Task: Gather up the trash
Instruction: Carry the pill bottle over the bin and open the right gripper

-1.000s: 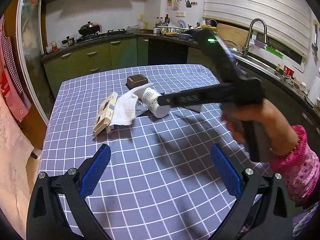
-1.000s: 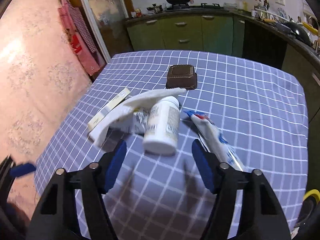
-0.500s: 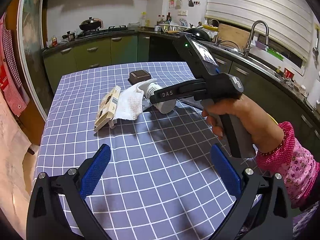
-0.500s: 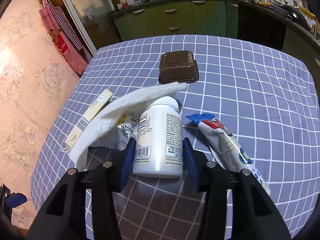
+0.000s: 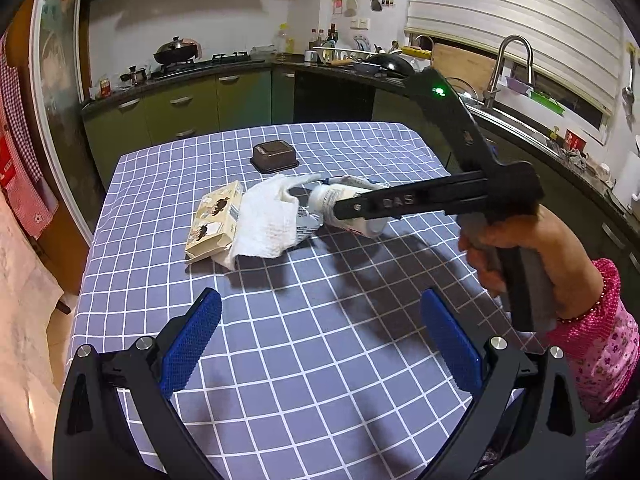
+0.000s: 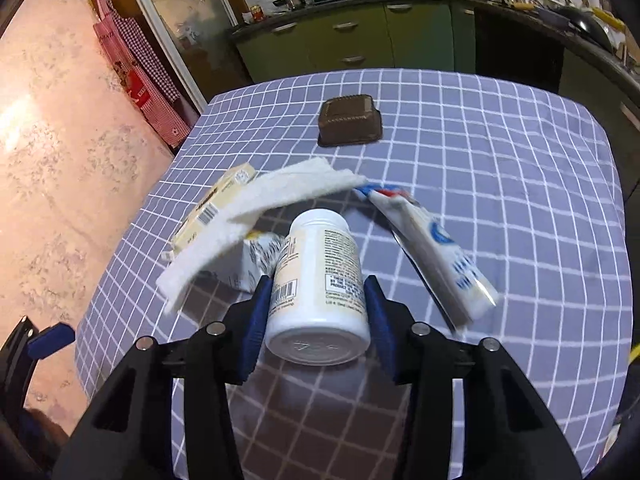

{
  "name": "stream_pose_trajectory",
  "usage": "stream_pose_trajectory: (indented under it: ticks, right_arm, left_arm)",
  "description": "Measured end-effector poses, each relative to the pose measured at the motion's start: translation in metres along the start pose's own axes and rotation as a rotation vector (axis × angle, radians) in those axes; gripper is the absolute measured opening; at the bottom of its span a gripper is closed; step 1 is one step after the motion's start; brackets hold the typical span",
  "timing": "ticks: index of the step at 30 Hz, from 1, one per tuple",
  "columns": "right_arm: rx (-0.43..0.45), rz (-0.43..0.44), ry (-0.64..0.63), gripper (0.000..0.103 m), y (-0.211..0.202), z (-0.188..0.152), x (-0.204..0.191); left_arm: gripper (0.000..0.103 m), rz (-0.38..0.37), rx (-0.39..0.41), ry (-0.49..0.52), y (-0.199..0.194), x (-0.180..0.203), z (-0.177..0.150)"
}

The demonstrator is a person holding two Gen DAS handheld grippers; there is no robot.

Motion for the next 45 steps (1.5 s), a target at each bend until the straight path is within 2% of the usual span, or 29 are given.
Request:
stream_pose_trajectory:
  ticks: [6, 12, 21, 27, 31, 36, 41, 42, 43, 45]
  right_arm:
    - [-0.007, -0.03, -0.019, 0.045, -0.007, -0.015, 0.006]
    - [-0.007, 0.012, -0.009, 0.045, -0.026, -0.034, 0.008]
    - [0.074, 0.017, 0.033, 0.045, -0.082, -0.054, 0.027]
    - [0.183, -0.119, 0.142, 0.045, -0.147, -0.076, 0.093]
    - [0.205, -0.248, 0.279, 0.045, -0.185, -0.108, 0.167]
    - [0.19, -0.361, 0.402, 0.045, -0.204, -0.147, 0.233]
    - [0.171, -0.411, 0.468, 0.045, -0.196, -0.169, 0.271]
    - [0.165, -0.44, 0.486, 0.046, -0.193, -0.173, 0.283]
    - [0.173, -0.461, 0.5, 0.056, -0.193, -0.175, 0.288]
    - [0.205, -0.468, 0.513, 0.064, -0.194, -0.174, 0.287]
  left_arm:
    - [0.098, -0.005, -0.006, 0.011, 0.001, 0.004, -0.001]
    - [0.098, -0.006, -0.013, 0.015, 0.004, 0.006, -0.001]
    - [0.098, -0.009, -0.023, 0.026, 0.009, 0.011, -0.001]
    - [0.098, -0.021, -0.024, 0.042, 0.01, 0.019, 0.0]
    - [0.098, -0.03, -0.029, 0.056, 0.013, 0.029, 0.0]
    - [0.098, -0.04, -0.031, 0.078, 0.015, 0.042, 0.002]
    - [0.098, -0.044, -0.033, 0.104, 0.017, 0.053, 0.003]
    - [0.098, -0.045, -0.034, 0.107, 0.017, 0.055, 0.004]
    - [0.098, -0.046, -0.035, 0.109, 0.017, 0.056, 0.004]
    - [0.098, -0.042, -0.037, 0.111, 0.018, 0.056, 0.004]
Point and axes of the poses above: each gripper's, at about its wrist camera, not at the fingertips, and y roughly the way its jaws point, x to its right, z to its top, the point moved 10 cm from there along y, roughly the way its jaws point, and after that the axes turned 1 degree about -z, right-handed, at the moved point
